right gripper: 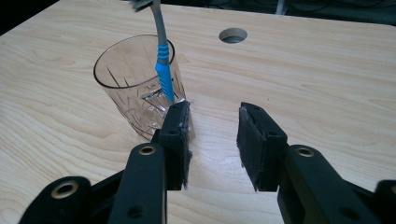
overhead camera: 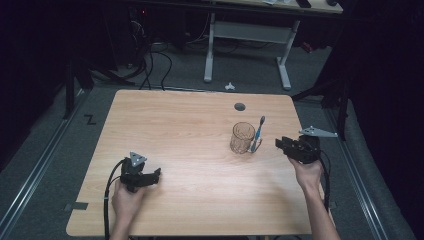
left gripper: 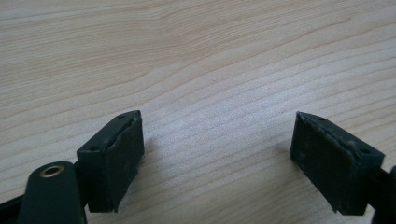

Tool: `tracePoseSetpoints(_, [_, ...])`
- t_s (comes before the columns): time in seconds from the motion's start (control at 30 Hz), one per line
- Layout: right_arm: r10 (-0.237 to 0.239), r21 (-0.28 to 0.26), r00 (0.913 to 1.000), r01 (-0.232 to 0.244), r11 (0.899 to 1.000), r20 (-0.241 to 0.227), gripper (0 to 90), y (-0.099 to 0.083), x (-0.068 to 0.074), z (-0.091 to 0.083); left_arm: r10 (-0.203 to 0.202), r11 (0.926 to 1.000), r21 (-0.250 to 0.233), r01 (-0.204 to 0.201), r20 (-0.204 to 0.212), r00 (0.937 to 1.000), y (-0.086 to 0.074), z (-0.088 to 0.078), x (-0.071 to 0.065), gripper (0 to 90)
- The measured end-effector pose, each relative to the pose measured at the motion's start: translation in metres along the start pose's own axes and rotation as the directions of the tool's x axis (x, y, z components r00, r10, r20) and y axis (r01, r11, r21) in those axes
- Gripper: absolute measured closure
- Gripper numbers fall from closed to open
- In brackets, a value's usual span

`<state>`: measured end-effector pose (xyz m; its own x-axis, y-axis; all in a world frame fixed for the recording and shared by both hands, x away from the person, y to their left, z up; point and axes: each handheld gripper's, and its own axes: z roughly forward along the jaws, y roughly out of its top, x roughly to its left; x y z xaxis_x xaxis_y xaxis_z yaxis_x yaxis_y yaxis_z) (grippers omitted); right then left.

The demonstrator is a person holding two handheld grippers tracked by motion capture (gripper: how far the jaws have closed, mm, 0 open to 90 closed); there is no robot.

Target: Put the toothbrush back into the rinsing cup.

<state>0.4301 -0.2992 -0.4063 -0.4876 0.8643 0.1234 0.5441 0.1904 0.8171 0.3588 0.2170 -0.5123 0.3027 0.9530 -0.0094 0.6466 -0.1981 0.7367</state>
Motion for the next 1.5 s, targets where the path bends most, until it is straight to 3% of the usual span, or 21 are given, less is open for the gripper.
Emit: tracePoseSetpoints(1.5, [0.074,-0.011,0.9971,-0.074,0.997,0.017,64.6,-0.035,-0.010,-0.004,0.000,1.0000,0.000,0.000,0.000,1.0000,0.000,0.000,0.000,18.0])
